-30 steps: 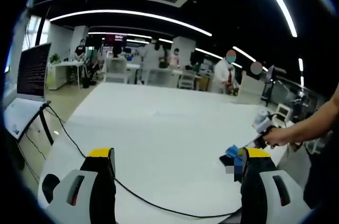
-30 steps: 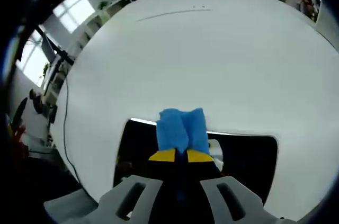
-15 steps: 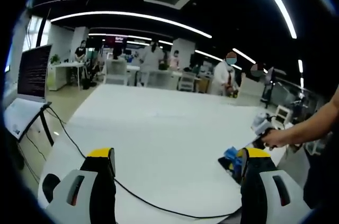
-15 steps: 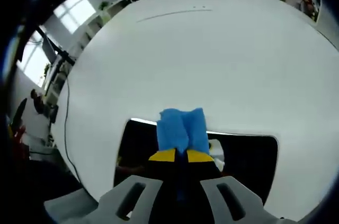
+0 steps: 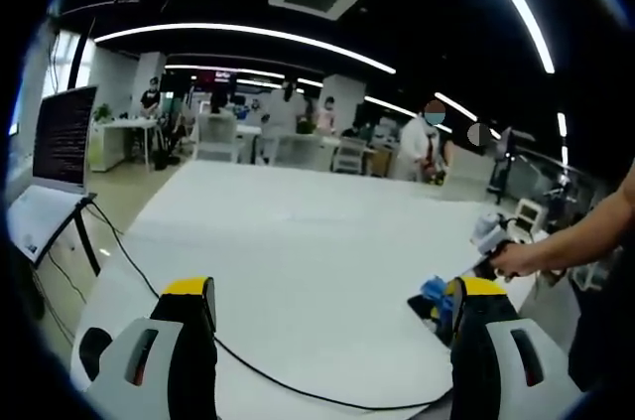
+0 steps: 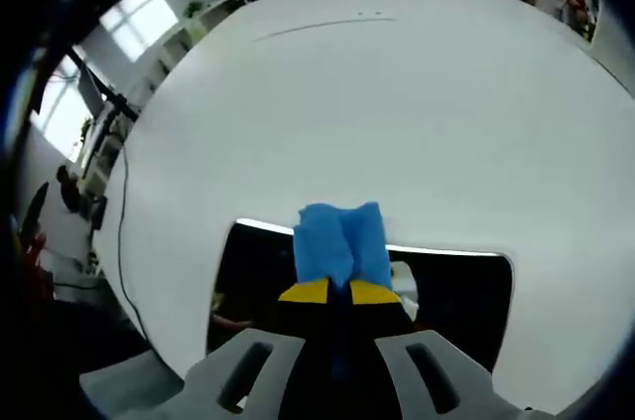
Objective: Wipe the mirror surface with the cleaning cloth until all visible marks leave the cleaned area.
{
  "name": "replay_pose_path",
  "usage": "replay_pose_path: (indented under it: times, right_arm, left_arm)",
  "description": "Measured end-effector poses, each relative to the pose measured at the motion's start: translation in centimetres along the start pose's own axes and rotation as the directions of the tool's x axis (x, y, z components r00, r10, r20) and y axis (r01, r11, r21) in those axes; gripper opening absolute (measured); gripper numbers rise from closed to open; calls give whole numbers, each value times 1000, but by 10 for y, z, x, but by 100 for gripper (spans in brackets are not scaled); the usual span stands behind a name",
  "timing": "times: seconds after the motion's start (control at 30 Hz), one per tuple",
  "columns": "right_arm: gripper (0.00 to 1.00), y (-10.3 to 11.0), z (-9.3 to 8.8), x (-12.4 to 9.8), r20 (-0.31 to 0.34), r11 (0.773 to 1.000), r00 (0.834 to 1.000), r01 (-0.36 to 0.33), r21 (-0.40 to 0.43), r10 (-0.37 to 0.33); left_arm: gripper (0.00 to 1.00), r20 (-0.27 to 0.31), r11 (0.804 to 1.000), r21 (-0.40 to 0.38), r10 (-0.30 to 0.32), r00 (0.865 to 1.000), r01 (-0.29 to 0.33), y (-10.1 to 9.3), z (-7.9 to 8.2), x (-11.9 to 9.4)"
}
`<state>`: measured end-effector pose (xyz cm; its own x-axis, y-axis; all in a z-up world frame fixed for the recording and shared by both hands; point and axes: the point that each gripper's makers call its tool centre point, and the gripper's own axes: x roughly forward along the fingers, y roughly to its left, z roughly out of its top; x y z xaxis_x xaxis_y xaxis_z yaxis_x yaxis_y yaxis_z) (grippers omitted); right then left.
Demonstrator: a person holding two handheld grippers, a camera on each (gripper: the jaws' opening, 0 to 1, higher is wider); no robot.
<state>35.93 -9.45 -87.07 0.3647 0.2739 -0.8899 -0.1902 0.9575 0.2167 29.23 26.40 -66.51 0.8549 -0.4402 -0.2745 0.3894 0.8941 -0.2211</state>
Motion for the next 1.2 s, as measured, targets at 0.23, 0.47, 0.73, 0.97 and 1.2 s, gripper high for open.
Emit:
replay_pose_path:
  times: [0.23, 0.47, 0.73, 0.97, 1.2]
  right_arm:
    - [0, -6, -1, -1, 4, 1000, 1000, 6, 7, -6]
    - [0, -15, -2, -3, 4, 1000, 1000, 11, 11, -11]
    - [0, -21, -3, -6, 5, 1000, 1000, 13, 14, -13]
    - [0, -33, -5, -11, 6, 999, 1000, 23, 27, -23]
    - [0, -43, -7, -15, 8, 999, 1000, 28, 42, -29]
  left_arm:
    - [100, 4, 1000, 0, -5, 1000, 5, -1, 3, 2]
    - [100, 6, 1000, 7, -6, 1000, 6, -3, 4, 3]
    - [100, 6, 1000, 5, -6, 1000, 6, -6, 2, 5]
    - [100, 6, 1000, 6, -15, 1000, 15, -12, 3, 10]
    - [100, -4, 1000, -1, -20, 1000, 20, -18, -3, 12]
